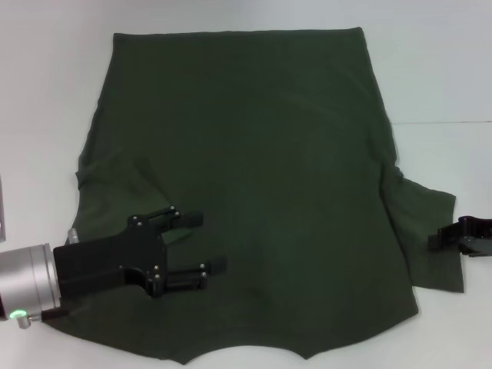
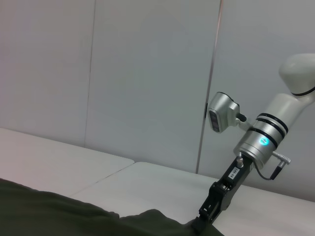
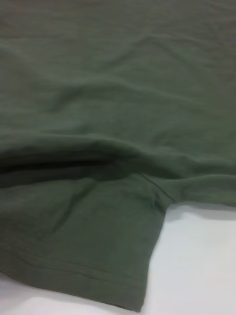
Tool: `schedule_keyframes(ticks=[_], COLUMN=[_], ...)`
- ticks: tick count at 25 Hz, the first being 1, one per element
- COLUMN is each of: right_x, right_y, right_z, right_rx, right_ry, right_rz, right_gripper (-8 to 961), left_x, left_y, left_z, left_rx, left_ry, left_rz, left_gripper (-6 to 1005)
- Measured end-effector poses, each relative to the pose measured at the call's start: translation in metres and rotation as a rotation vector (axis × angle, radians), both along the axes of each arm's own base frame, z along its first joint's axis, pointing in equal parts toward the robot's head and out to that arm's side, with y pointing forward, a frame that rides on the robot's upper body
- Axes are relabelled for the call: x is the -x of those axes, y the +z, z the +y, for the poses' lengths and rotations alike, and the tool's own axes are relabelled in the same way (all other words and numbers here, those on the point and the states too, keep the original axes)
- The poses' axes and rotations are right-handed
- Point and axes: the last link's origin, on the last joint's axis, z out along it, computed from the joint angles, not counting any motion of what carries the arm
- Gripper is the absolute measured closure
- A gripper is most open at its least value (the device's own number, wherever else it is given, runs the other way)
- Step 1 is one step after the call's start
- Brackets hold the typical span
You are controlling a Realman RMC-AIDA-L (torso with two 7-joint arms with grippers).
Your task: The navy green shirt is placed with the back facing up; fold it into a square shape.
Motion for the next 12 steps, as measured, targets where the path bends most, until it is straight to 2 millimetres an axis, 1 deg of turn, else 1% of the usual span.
schedule_keyframes(ticks=[9,12], right_x=[-0.0012,-0.0008], right_y=[-0.0003,0.0002], right_z=[0.0015,0.0018], right_rx=[-0.011,-0.010], right_ry=[0.011,0.015], right_rz=[-0.014,-0.015], right_gripper=[651,760], left_x=[-0.0004,-0.0008], left_y=[-0.0001,-0.0001], left_z=[0.0004,0.0008], left_rx=[-0.003,-0.003], left_ry=[0.001,0.000], left_rz=[-0.003,-0.002], left_gripper=[140,141])
